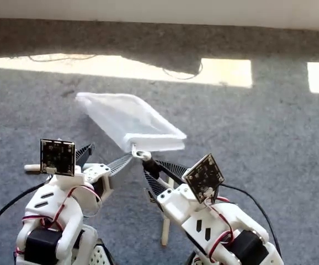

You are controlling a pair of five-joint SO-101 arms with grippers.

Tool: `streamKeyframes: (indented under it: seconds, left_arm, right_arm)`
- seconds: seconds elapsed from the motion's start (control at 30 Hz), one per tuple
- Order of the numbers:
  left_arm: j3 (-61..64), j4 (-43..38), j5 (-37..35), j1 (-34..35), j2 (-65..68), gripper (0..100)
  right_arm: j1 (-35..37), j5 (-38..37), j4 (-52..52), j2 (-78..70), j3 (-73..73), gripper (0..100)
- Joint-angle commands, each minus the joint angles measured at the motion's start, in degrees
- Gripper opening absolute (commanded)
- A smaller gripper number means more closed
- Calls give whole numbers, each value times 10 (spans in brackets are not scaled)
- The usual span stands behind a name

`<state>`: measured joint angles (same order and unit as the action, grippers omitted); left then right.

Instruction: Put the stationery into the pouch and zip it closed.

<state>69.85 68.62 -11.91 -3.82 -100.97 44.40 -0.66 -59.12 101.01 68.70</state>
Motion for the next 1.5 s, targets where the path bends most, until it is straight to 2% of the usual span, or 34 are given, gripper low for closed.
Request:
streamKeyframes:
  seconds: [0.0,0.43,0.63,0.83,1.03,1.47]
  left_arm:
    - [-14,-16,-6,20,6,334]
    - [-80,29,-15,20,6,333]
    - [-79,25,-14,20,6,334]
    - [-42,29,33,21,6,330]
    - [-87,76,33,27,5,333]
    - [-102,106,34,10,5,334]
  right_arm:
    - [-2,-6,1,3,-5,5]
    - [0,-6,0,-3,-5,5]
    - [33,-6,0,-3,13,5]
    - [32,-6,-2,2,13,5]
    - [31,-6,6,1,14,5]
    - [31,-6,52,-2,27,5]
